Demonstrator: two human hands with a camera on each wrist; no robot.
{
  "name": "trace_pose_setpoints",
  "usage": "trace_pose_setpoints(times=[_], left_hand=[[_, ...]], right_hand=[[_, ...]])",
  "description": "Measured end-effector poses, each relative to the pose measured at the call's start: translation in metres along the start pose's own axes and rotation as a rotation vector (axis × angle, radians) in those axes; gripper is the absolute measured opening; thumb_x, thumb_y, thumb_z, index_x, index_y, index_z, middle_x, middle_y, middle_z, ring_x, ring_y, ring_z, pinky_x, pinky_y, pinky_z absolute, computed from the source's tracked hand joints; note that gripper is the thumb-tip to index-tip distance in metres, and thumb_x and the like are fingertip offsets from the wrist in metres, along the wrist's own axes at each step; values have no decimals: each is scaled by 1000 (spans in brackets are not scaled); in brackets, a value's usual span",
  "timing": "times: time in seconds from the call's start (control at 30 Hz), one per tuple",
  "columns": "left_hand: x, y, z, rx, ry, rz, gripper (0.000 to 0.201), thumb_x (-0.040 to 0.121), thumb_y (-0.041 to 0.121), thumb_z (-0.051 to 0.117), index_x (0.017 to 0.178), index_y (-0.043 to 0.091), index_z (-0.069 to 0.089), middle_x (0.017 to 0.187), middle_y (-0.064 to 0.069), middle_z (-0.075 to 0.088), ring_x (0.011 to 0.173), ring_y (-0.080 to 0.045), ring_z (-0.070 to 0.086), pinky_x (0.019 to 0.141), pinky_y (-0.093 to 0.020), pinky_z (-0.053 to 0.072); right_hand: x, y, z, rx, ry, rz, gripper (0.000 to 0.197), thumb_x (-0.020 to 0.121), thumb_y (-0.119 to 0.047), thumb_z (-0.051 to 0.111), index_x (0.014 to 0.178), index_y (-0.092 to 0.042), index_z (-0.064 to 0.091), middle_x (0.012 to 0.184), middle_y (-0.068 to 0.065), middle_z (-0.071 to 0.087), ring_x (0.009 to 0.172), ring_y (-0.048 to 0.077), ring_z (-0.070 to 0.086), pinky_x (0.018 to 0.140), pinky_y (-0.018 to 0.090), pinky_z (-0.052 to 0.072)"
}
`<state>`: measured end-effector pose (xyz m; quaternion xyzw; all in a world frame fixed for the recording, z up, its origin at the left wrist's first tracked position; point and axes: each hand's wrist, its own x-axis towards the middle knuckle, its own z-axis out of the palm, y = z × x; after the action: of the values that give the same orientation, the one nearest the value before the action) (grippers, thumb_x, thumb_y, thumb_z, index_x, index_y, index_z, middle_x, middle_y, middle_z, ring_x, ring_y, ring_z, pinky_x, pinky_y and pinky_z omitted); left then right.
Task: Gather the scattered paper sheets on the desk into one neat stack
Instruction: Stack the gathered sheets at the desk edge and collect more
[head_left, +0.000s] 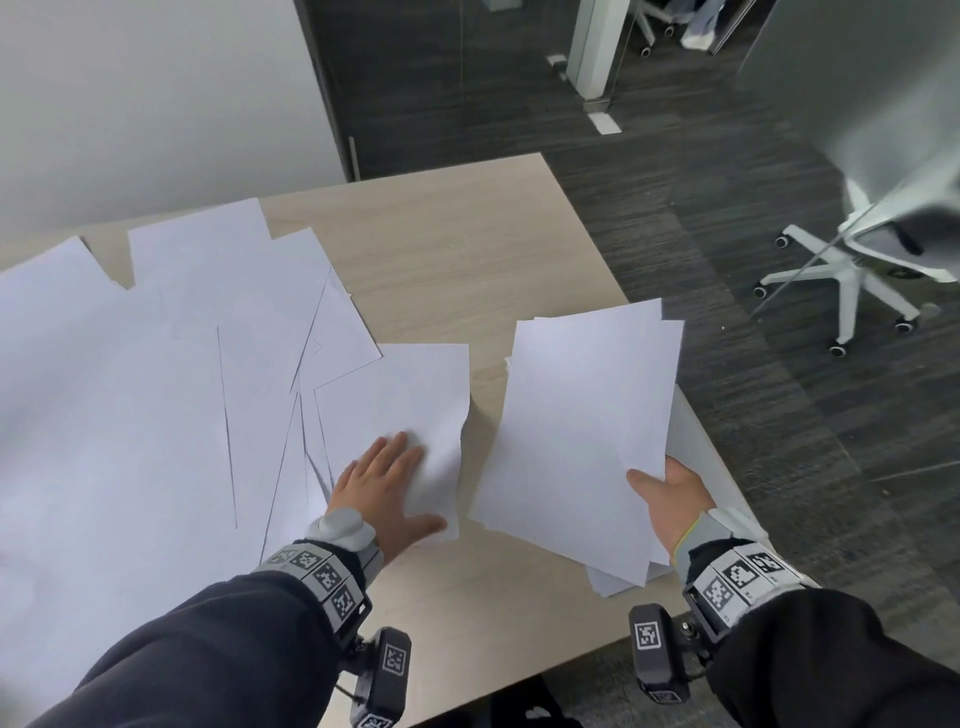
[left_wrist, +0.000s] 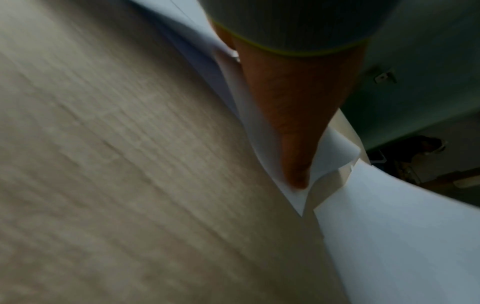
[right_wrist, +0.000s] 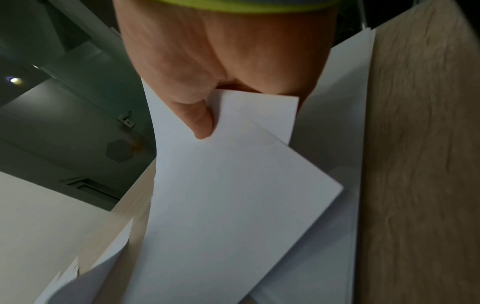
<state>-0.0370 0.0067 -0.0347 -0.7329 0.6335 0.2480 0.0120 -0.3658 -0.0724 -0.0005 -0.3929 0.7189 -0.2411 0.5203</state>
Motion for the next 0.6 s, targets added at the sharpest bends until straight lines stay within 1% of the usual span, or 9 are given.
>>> trace_pose_setpoints(times=[0.07,0.13,0.17,0.2,0.27,0.33,0.4,0.5,0.6], left_hand=[[2,-2,-4,-131,53,-68,90,81,69,64,155,29,31,165,9,22,153,-16,20,124,-39,20],[4,-1,-9,-286,110,-114,81,79,72,60,147,30,43,151,11,45,137,-18,46,112,-41,41],[3,2,-10,-336,135,-116,78,79,72,58,145,32,45,144,12,51,130,-17,53,106,-39,45],[2,7,-12,-362,158,-109,76,81,70,59,145,32,46,144,13,52,130,-16,53,107,-37,44],[-1,23,-12,-380,165,-85,77,85,67,62,150,30,43,154,13,44,144,-12,37,119,-32,28],[-2,40,-11,-363,116,-34,89,78,80,54,152,34,40,159,16,36,151,-9,23,124,-32,17],[-2,53,-5,-300,15,21,99,67,93,38,152,42,36,161,21,28,153,-8,14,126,-39,14],[-5,65,6,-153,-130,83,98,68,96,33,154,51,22,164,27,7,154,-6,-5,126,-46,-1],[-10,70,18,-86,-175,167,100,71,96,35,156,49,10,164,25,-7,152,-6,-18,124,-45,-9]], right_hand=[[0,0,2,-18,-26,-7,18,95,-10,56,99,-25,66,95,-4,70,91,26,65,90,42,52],[-4,-2,8,-43,-62,-11,19,95,-11,56,103,-26,65,97,-6,70,94,25,65,93,42,51],[-6,-2,13,-55,-82,-16,20,95,-11,55,107,-25,64,99,-6,69,95,25,65,94,42,51],[-8,-3,18,-56,-101,-11,22,95,-10,54,109,-25,63,101,-4,70,94,24,65,94,41,51],[-15,-5,30,-34,-153,7,26,94,-5,53,111,-22,63,102,0,71,93,24,66,94,41,51],[-21,-6,44,-6,-200,34,24,95,-8,52,109,-23,65,100,-1,72,94,25,67,95,42,52],[-26,-8,57,20,-208,43,17,98,-22,51,107,-22,65,107,0,72,100,26,66,99,40,49],[-27,-8,72,-17,-202,50,42,101,-47,42,129,-21,57,125,-10,56,119,17,53,110,35,35],[-24,-7,80,-7,-232,84,38,96,-53,48,122,-26,56,118,-13,58,113,13,52,107,32,35]])
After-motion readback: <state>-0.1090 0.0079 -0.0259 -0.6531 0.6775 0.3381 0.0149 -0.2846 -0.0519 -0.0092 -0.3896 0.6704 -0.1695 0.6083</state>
